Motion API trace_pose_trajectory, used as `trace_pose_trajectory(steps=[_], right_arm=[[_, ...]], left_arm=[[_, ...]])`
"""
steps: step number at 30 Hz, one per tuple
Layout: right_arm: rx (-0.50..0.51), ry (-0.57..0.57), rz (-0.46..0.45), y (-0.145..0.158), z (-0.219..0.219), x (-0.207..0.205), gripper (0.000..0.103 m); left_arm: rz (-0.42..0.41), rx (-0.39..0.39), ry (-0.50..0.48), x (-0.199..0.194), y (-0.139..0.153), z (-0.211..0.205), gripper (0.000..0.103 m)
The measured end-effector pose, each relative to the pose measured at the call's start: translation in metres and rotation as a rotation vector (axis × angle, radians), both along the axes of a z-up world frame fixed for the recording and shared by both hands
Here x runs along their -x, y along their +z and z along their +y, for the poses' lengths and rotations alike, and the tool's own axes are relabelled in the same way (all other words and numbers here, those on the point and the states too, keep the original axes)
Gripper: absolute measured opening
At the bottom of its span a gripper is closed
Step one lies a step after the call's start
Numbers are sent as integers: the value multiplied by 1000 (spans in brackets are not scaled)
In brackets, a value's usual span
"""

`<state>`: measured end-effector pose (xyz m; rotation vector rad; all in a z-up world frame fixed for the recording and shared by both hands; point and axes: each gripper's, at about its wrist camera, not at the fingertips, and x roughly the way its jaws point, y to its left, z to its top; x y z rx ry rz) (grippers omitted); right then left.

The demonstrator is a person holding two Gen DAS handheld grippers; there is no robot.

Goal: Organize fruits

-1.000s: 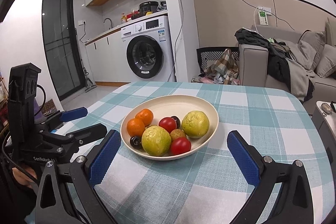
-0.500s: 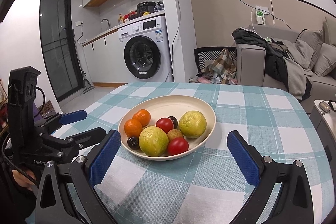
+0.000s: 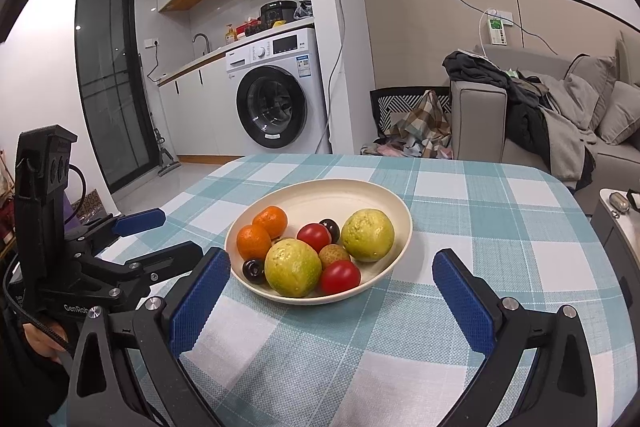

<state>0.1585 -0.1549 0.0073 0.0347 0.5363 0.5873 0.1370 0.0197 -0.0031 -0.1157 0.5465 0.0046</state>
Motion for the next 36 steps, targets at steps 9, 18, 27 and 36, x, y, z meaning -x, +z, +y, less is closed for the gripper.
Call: trace_pose_trajectory(steps=[9,18,27,36], right_arm=[[1,0,-1,0,0,0,103],[4,1,-2,-1,1,-2,103],[5,1,-2,-1,1,-2,103],[6,1,-1,-1,1,-2,103]], left_arm=[[3,3,-2,-1,-1,2,102],[2,4,1,-1,-1,2,102],[5,3,5,-2,-2,3,102],[4,4,5,-2,-2,3,102]])
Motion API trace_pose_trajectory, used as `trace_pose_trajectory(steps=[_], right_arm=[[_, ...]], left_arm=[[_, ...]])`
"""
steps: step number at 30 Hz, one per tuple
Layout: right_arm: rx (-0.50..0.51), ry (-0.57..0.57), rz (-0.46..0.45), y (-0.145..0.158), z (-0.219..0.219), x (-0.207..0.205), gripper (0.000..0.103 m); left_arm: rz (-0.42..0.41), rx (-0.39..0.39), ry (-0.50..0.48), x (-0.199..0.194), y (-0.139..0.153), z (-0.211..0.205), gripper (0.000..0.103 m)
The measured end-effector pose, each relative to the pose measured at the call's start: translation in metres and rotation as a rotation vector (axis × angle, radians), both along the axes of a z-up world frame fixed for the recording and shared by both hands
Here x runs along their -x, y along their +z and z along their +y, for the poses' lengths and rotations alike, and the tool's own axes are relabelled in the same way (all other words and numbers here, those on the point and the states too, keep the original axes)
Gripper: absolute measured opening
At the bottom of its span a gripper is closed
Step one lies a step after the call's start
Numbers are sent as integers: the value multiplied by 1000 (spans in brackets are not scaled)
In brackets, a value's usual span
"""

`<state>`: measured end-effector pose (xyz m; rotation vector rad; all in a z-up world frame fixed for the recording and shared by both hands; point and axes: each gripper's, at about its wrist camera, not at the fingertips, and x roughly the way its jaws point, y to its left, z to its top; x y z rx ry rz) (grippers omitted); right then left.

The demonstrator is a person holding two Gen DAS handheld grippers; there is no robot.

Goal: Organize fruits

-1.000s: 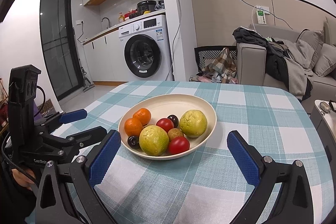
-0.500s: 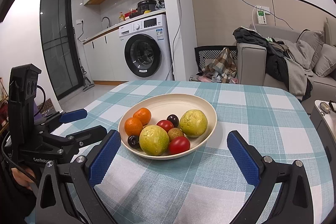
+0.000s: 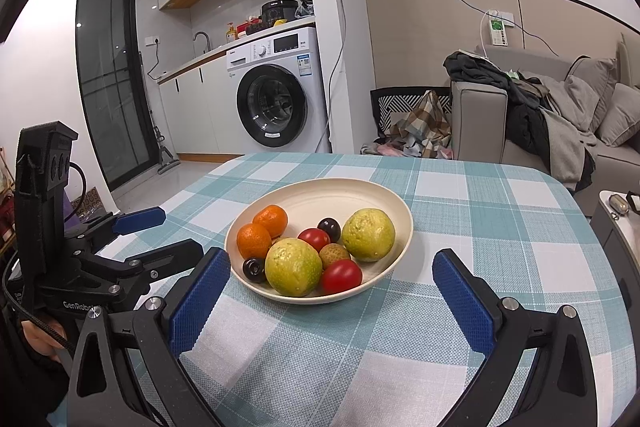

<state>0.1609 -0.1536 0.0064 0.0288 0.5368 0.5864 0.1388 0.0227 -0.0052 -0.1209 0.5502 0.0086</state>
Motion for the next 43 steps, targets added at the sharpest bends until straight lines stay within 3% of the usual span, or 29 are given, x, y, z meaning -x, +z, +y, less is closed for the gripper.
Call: trace_pose_trajectory(steps=[43], right_arm=[[5,4,-1,-1,1,0,103]], left_arm=[[-7,-1,-8,-3,0,-6,102]])
